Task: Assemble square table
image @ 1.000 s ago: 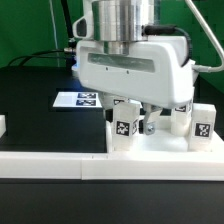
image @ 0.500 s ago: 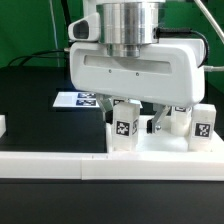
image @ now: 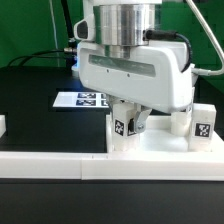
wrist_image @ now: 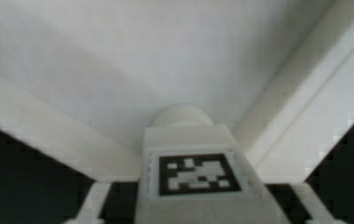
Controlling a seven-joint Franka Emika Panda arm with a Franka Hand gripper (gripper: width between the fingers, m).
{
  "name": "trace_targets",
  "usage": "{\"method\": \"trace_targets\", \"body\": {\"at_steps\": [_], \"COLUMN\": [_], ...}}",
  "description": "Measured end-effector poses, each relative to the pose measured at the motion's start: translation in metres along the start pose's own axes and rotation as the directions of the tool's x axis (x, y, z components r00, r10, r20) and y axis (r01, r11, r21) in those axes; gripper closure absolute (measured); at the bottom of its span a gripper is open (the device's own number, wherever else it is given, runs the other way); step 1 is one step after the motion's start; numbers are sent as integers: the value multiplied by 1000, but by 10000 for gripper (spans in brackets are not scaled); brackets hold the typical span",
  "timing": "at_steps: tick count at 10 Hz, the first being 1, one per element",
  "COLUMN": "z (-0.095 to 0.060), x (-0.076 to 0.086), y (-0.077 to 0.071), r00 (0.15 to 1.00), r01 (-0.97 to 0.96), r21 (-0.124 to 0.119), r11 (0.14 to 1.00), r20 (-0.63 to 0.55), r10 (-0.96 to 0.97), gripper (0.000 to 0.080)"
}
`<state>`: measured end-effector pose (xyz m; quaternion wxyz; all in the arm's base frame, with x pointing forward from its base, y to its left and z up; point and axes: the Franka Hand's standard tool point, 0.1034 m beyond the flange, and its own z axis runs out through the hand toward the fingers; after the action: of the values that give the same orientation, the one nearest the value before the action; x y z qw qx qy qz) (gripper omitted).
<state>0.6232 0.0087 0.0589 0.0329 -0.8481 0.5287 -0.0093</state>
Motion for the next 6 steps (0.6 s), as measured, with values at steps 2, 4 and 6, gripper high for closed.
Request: {"method": "trace_targets", "body": {"at_steps": [2,4,6], "z": [0,0,0], "x": [0,2,3], "y": [0,-2,-4], "r00": [994,925,758], "r01": [-106,-380,-650], "r21": [1,-12,-46], "r11": [994,925,758], "r20": [-1,4,36], "r10": [106,380,652], "gripper": [515,515,515]}}
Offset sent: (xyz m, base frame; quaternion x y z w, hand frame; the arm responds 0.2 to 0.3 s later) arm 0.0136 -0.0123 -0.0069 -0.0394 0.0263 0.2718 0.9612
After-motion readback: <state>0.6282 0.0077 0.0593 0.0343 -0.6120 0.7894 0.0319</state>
